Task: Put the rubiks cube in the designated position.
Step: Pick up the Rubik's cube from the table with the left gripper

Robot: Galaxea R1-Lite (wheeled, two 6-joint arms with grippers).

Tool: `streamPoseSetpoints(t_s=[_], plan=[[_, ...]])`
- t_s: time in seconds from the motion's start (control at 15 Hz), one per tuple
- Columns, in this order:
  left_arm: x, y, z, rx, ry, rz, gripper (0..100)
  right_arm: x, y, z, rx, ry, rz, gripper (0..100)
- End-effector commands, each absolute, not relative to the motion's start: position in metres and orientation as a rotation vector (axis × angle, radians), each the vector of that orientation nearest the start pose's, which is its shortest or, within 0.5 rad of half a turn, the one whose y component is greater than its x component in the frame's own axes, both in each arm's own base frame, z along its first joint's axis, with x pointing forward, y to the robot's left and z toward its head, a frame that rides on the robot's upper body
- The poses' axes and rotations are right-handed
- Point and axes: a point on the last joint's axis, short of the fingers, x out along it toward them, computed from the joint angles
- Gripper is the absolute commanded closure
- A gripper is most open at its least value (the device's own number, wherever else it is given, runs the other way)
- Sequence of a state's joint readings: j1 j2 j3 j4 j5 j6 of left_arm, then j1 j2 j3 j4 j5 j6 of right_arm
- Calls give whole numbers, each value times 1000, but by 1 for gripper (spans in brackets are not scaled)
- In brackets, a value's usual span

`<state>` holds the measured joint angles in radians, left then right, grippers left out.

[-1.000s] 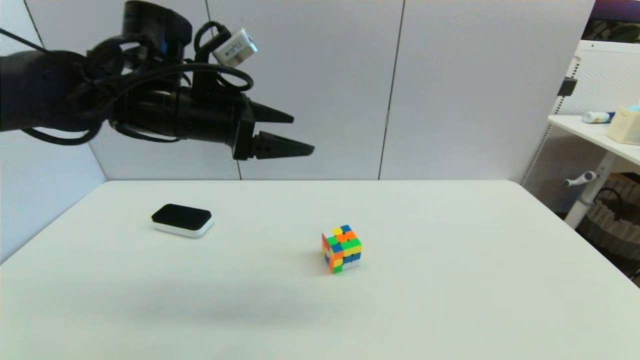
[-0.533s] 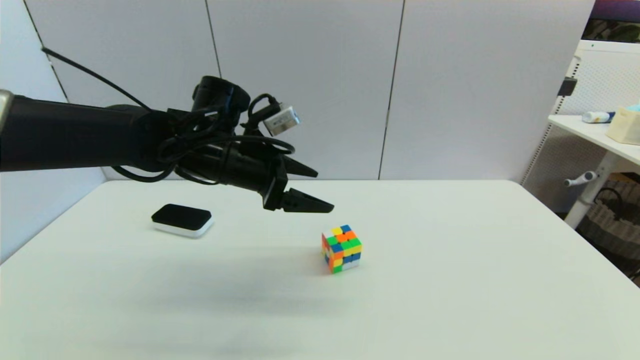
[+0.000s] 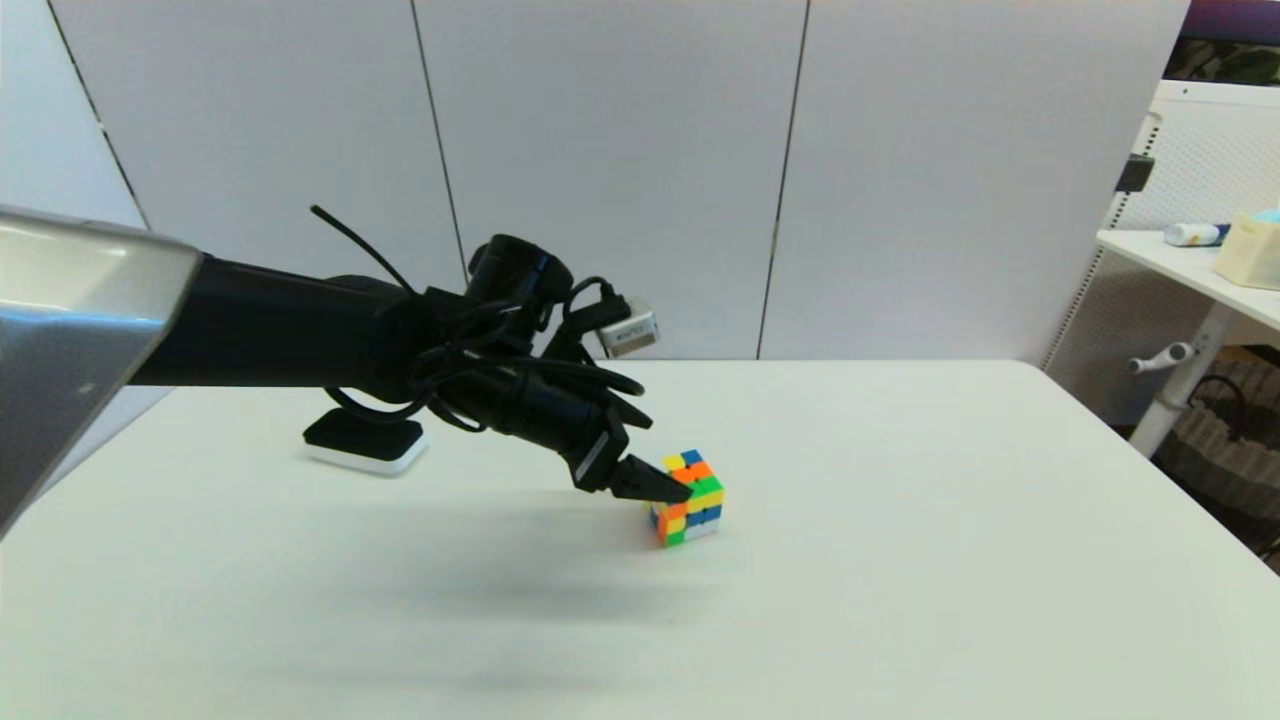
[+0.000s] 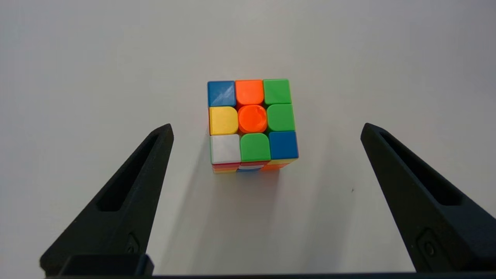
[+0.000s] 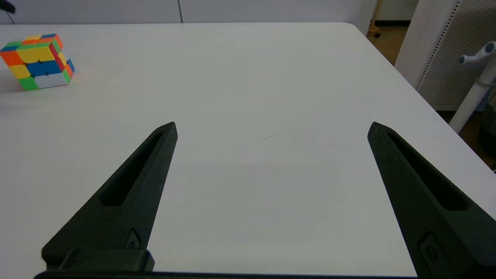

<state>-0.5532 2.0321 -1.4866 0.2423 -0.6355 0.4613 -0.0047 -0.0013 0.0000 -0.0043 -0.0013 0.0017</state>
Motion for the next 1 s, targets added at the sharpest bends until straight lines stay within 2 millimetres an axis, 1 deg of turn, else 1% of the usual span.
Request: streamPoseSetpoints(t_s=[0.07,0.33,0.53,0.8,1.0], plan=[[329,-228,152,362,610,-1308,0,-23,0,76,2,-5,-5,0],[331,-239,135,381,651,-1304,0,-23,0,76,2,-5,-5,0],[336,-246,126,388,666,-1302,0,-23,0,76,2,-5,-6,0],[342,-249,122,422,664,-1263,0,-23,0,76,2,-5,-5,0],[342,-255,118,460,672,-1228,0,-23,0,76,2,-5,-5,0]])
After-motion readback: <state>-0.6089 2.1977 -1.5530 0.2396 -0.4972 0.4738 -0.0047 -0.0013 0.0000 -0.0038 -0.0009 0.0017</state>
